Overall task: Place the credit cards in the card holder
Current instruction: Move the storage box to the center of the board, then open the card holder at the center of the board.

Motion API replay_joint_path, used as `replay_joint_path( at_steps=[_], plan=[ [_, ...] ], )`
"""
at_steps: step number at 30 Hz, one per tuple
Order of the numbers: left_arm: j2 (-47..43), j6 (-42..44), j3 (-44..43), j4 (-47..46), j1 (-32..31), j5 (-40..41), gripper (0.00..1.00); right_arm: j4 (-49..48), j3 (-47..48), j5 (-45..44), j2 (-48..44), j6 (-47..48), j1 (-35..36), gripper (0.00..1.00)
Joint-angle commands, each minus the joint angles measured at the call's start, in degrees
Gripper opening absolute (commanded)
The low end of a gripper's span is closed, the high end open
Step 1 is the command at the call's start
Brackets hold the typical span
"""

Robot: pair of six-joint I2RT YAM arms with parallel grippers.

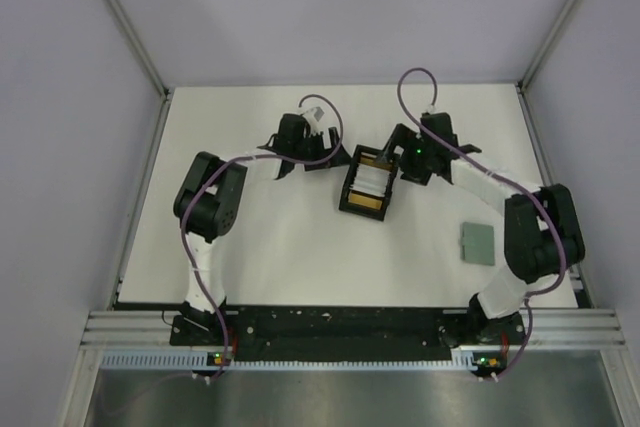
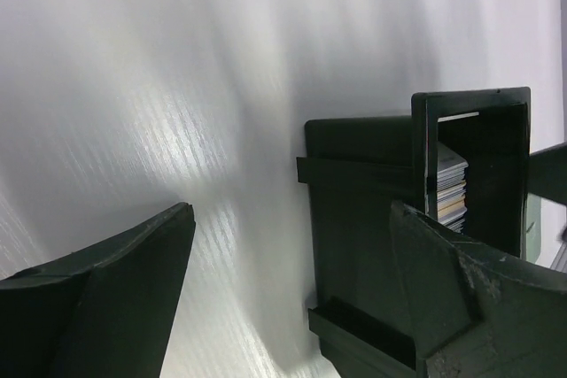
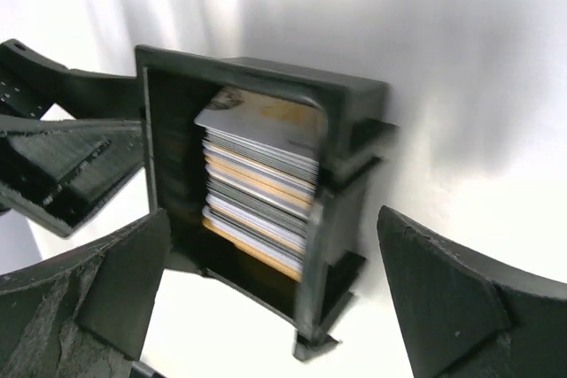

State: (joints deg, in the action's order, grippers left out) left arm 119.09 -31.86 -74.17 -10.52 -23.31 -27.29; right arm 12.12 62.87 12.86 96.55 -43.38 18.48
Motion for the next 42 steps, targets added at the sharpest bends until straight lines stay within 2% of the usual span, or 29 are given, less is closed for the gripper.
replay_joint_path(
  at_steps=[1,4,6,9,11,14,17,19,23,28,32,35,37,42],
  plan=[
    [-4.7,-0.9,-1.4,-2.3,0.1,2.6,0.95,5.5,-5.0,-5.7,-14.9,7.9,-6.2,0.99],
    [-4.9,-1.5,-2.4,-2.1,-0.2,-0.1,0.95,10.1,-9.2,-5.9,-21.2,11.3,-10.2,0.99],
    [-4.0,-1.5,-3.8,-2.0,-1.1,-2.5,0.95,14.9,-11.1,-10.0,-24.2,11.6,-11.3,0.99],
    [-1.3,-1.5,-7.4,-0.5,-2.8,-3.6,0.94,20.8,-14.6,-19.3,-29.2,7.4,-14.2,0.99],
    [0.3,-1.8,-9.5,0.6,-4.0,-2.8,0.94,22.3,-17.6,-20.0,-32.1,3.8,-18.2,0.99],
    [2.7,-4.4,-11.3,-0.7,-5.1,-2.6,0.94,26.9,-21.2,-22.0,-33.7,-2.2,-28.3,0.99],
    [2.0,-6.1,-9.5,-3.0,-4.8,-1.5,0.94,35.1,-19.2,-33.3,-32.3,-4.1,-30.7,0.99],
    [0.3,-4.9,-8.0,-2.2,-4.5,0.4,0.94,36.0,-18.8,-37.5,-32.4,-3.2,-31.0,0.99],
    [-5.7,-3.7,-3.0,-2.7,-3.2,3.3,0.95,33.3,-21.0,-33.8,-28.6,-4.3,-32.2,0.99],
    [-14.4,-0.4,3.7,-1.4,-2.7,6.5,0.97,28.3,-23.4,-24.1,-21.6,0.3,-32.2,0.97],
    [-19.0,0.7,7.3,-1.0,-2.7,6.5,0.97,23.7,-27.1,-13.6,-22.9,3.5,-31.8,0.90],
    [-20.7,0.3,8.9,-1.1,-2.7,5.5,0.97,22.3,-28.9,-8.9,-25.4,5.1,-29.3,0.87],
    [-21.3,0.1,9.0,-0.8,-2.7,4.4,0.97,21.5,-30.2,-5.8,-26.8,4.9,-27.6,0.81],
    [-22.8,-0.4,10.2,-0.4,-2.7,3.2,0.96,18.7,-34.0,-3.8,-27.8,4.2,-24.4,0.77]
  ],
)
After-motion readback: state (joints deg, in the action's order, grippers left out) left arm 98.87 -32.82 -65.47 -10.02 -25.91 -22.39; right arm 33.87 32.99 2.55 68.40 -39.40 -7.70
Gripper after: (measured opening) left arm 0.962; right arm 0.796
